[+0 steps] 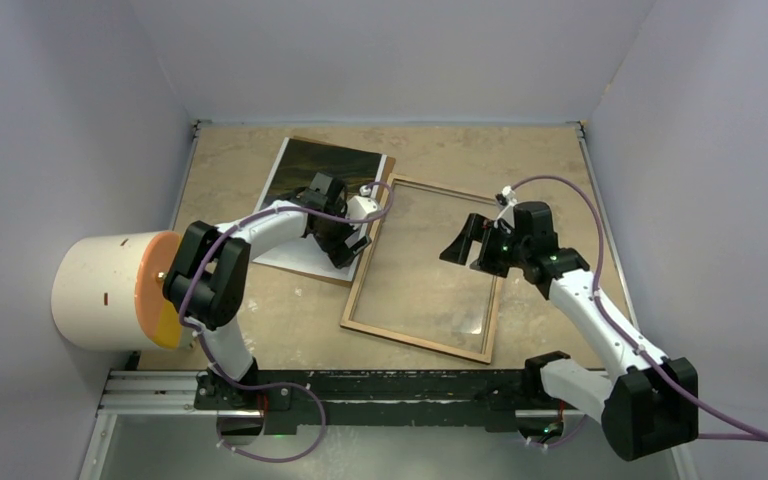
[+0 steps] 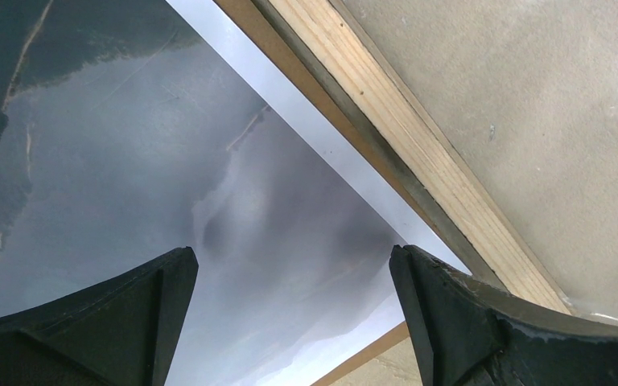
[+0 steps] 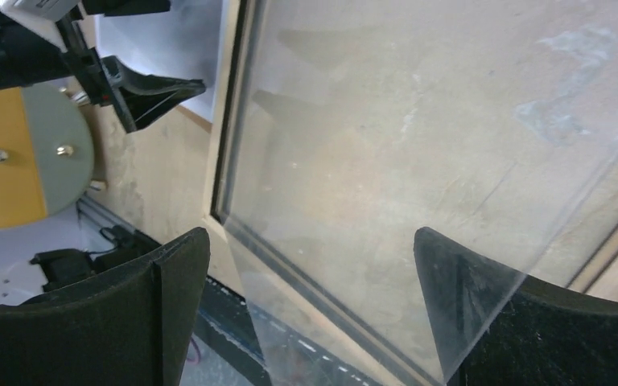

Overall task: Put the photo into the frame
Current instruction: Place the photo frame item in the photo frame.

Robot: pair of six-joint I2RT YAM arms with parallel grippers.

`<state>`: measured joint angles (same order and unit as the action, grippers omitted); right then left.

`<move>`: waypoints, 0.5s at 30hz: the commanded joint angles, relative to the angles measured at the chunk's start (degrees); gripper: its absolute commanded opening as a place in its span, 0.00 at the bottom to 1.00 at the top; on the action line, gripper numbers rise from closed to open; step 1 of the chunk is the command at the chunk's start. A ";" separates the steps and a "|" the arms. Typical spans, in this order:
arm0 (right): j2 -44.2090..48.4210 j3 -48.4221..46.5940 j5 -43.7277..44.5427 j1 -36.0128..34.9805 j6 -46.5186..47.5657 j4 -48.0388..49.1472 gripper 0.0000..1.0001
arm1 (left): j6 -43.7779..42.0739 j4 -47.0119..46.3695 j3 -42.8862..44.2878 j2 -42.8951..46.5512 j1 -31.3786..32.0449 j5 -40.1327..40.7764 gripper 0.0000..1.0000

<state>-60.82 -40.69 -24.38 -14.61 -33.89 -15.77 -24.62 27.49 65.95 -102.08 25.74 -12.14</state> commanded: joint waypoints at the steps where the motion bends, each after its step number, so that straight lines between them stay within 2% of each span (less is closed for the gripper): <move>1: -1.03 -3.95 5.20 -0.24 3.87 -3.05 0.99 | -0.68 -1.29 -0.39 1.57 0.01 -0.27 1.00; 15: -4.05 -4.47 12.67 -0.24 3.46 -3.25 0.99 | -1.05 -1.71 -1.08 1.86 0.21 0.01 1.00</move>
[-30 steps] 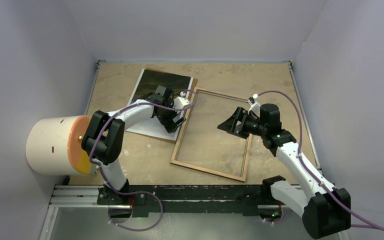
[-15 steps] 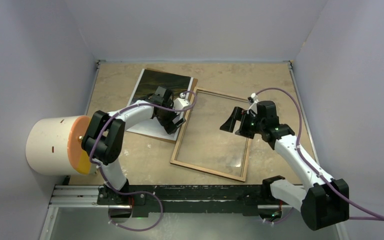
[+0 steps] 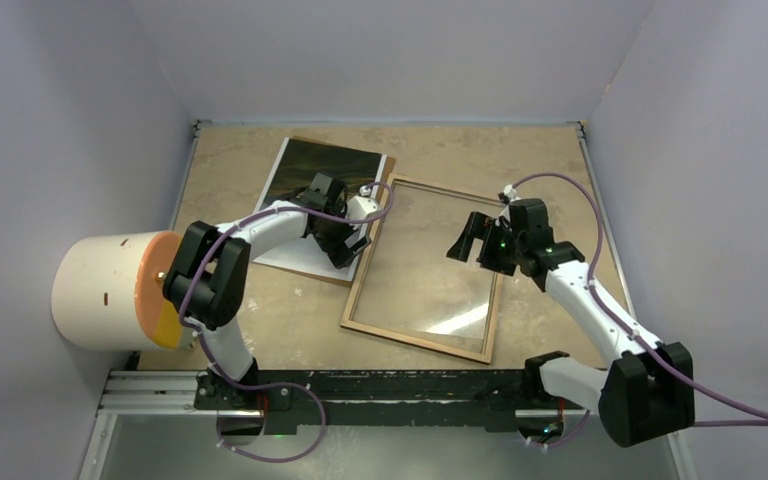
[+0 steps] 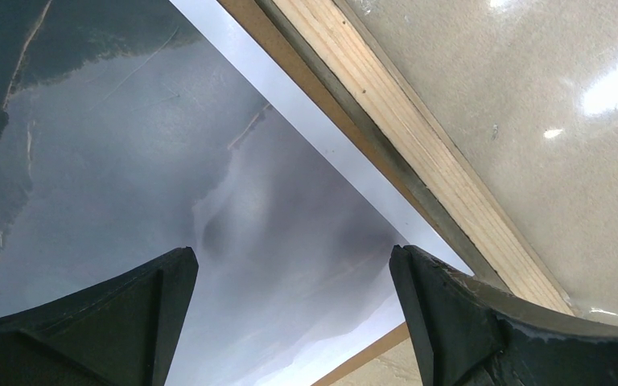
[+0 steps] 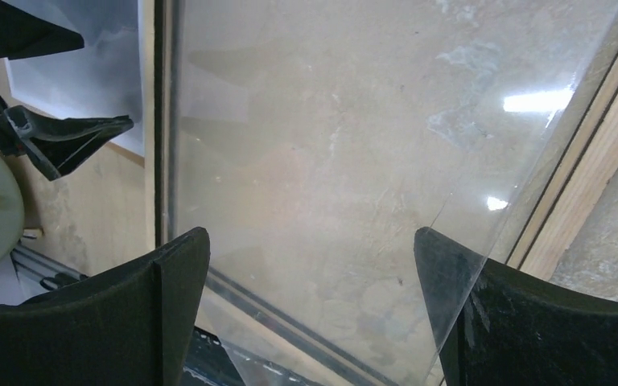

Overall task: Put the photo into the frame
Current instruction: Place the photo frame item in the photo frame.

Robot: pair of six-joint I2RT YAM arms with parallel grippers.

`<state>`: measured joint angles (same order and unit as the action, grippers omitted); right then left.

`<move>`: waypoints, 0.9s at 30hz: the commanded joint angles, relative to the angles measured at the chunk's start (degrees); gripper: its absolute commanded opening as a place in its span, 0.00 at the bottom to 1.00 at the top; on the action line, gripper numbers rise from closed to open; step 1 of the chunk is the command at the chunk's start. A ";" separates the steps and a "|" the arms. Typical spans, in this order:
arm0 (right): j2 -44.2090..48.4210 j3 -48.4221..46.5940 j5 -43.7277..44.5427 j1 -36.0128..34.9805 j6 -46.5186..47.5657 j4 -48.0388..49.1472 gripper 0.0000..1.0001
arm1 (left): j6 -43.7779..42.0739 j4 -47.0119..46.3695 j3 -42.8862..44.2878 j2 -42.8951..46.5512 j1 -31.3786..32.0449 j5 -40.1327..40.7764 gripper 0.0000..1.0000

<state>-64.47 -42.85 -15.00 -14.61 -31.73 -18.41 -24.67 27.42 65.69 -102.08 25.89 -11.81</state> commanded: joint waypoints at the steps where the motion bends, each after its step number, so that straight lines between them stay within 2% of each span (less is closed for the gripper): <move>1: -0.77 -2.34 3.55 -0.24 1.31 -0.50 0.99 | -1.08 -1.66 -0.95 2.01 0.12 -0.32 1.00; 16: -8.29 -2.97 9.96 -0.24 4.20 2.00 0.99 | -1.07 -1.84 -1.35 1.89 0.38 -0.32 1.00; 27: -9.62 -2.54 15.58 -0.33 3.77 0.40 0.99 | -0.75 -2.02 -1.27 1.43 0.91 0.02 1.00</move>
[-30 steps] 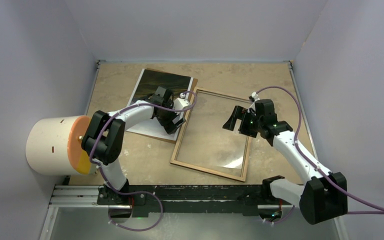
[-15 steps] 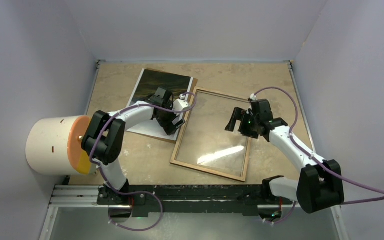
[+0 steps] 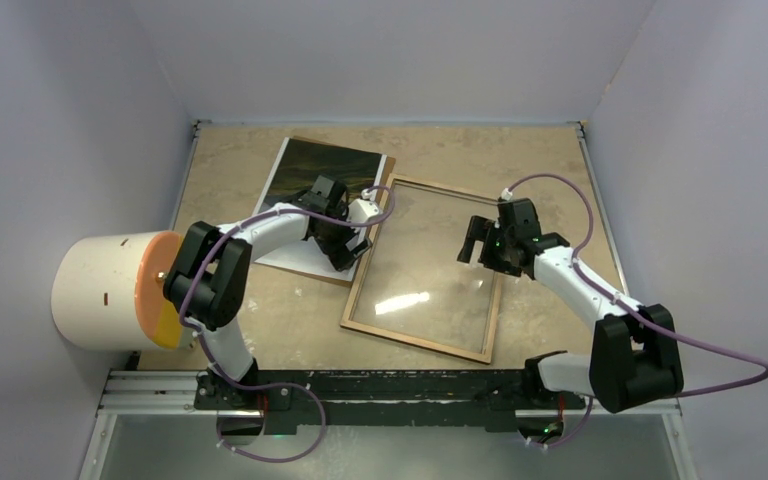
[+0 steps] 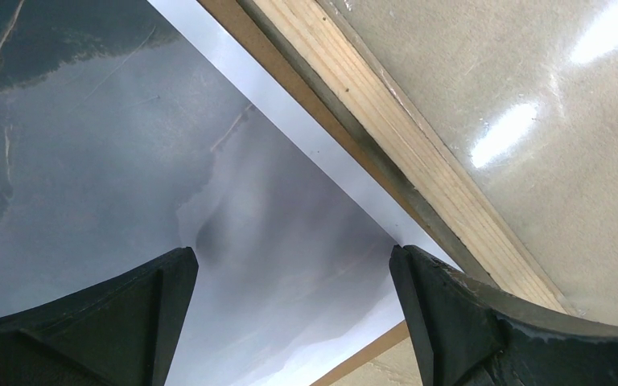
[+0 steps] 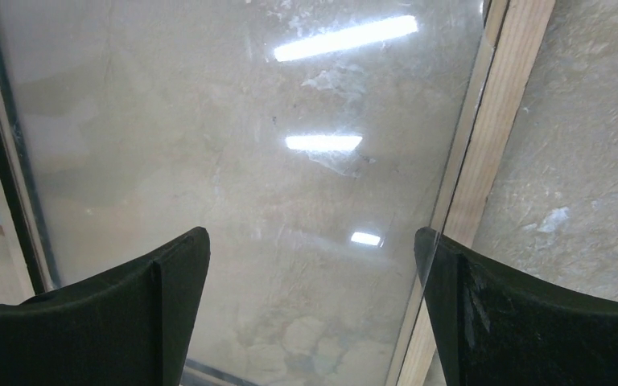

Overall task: Put the photo into the frame
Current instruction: Place the photo frame item in the photo frame.

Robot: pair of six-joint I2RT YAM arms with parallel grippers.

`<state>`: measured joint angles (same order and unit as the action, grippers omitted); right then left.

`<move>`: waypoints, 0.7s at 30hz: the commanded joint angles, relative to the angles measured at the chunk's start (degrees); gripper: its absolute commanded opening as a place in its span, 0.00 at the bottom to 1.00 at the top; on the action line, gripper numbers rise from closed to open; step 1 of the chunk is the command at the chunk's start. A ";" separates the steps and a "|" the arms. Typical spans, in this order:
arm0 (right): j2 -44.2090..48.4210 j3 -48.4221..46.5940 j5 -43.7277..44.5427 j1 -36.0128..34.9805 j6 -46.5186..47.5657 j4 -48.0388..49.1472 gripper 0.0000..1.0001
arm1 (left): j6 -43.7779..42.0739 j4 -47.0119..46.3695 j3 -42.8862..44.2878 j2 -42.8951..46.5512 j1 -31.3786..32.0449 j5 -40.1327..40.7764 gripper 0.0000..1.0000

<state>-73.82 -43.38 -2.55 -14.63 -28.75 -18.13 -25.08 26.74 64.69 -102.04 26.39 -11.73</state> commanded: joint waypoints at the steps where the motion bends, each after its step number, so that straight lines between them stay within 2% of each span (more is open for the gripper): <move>1: -0.60 -1.98 3.22 -0.31 0.83 0.26 0.99 | -0.28 -1.34 -0.25 1.35 0.46 -0.05 1.00; 15: -5.51 -3.58 2.90 -0.33 2.32 1.21 0.99 | -0.36 -1.50 -0.88 1.67 0.63 0.30 1.00; 21: -5.85 -4.41 5.88 -1.31 3.02 -0.50 0.99 | -0.34 -1.69 -0.87 1.52 0.77 0.69 1.00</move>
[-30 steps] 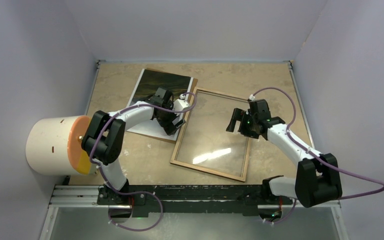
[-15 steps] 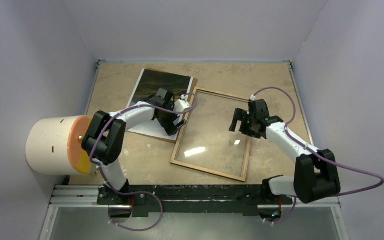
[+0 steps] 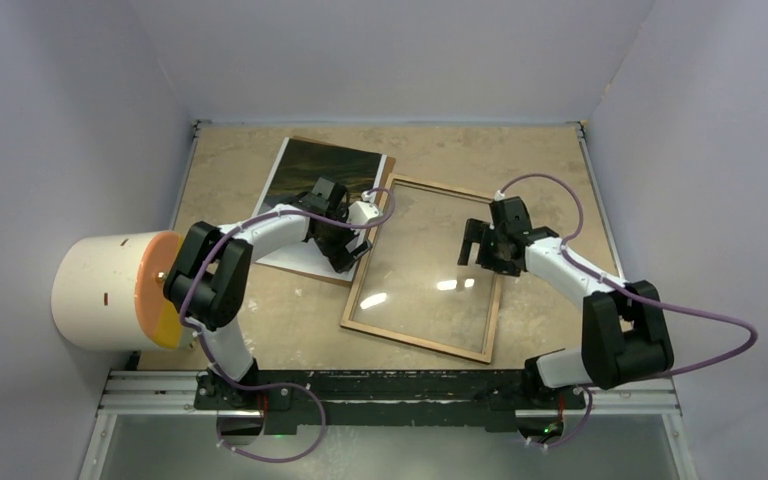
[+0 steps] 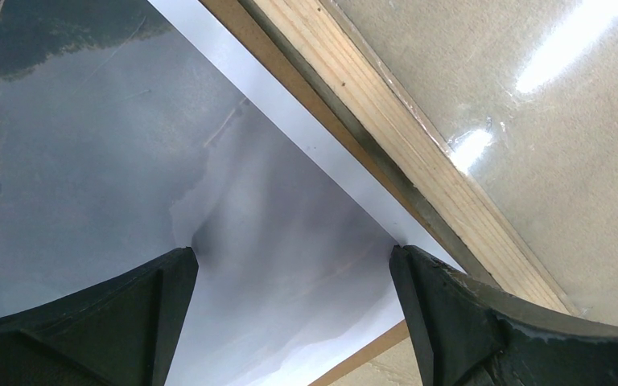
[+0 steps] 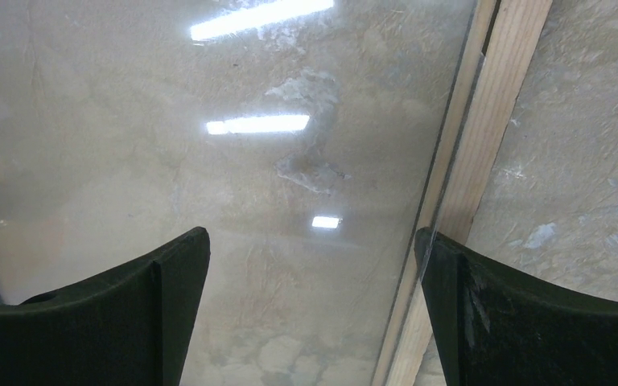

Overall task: Put the photo into the frame
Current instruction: Place the photo frame item in the photo frame.

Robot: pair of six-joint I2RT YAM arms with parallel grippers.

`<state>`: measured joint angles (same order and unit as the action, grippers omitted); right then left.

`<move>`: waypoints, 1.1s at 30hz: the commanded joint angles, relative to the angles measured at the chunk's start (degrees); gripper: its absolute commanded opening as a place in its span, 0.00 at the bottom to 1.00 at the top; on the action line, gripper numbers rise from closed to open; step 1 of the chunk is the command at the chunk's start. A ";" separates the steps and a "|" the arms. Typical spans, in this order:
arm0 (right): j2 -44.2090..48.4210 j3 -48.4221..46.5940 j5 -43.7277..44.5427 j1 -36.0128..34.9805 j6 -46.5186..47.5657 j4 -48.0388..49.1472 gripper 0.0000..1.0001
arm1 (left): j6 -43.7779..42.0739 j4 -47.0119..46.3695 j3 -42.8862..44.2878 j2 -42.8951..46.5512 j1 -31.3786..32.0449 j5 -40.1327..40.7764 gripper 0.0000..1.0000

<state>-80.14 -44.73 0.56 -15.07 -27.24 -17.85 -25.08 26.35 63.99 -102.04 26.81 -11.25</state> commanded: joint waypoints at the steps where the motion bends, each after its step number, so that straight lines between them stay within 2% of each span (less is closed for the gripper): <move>1: 0.41 -3.20 3.23 -0.99 1.50 -1.04 0.99 | -0.34 -1.30 -0.12 1.50 0.35 0.18 1.00; 14: -3.23 -9.46 12.41 -5.43 4.40 -6.87 0.99 | -0.42 -0.60 -0.09 1.60 0.35 0.35 1.00; 33: -3.48 -10.22 12.42 -6.37 5.24 -7.11 0.99 | -0.64 -0.16 0.00 1.60 0.35 0.11 1.00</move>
<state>-84.07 -52.64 12.51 -21.10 -22.22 -24.34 -25.10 26.37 63.99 -102.04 26.81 -10.68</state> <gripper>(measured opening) 0.987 0.996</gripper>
